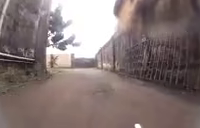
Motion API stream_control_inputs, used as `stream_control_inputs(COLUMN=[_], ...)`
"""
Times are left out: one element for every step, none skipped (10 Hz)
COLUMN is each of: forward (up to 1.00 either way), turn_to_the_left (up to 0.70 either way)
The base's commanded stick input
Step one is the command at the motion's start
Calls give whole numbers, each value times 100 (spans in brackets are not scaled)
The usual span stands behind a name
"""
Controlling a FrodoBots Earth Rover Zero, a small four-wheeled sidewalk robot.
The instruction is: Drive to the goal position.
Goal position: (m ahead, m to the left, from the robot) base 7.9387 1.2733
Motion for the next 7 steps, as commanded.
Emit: stream_control_inputs(forward=[70, 70, 70, 70, 70, 70, 70], turn_to_the_left=[0, 0, 0, 0, 0, 0, 0])
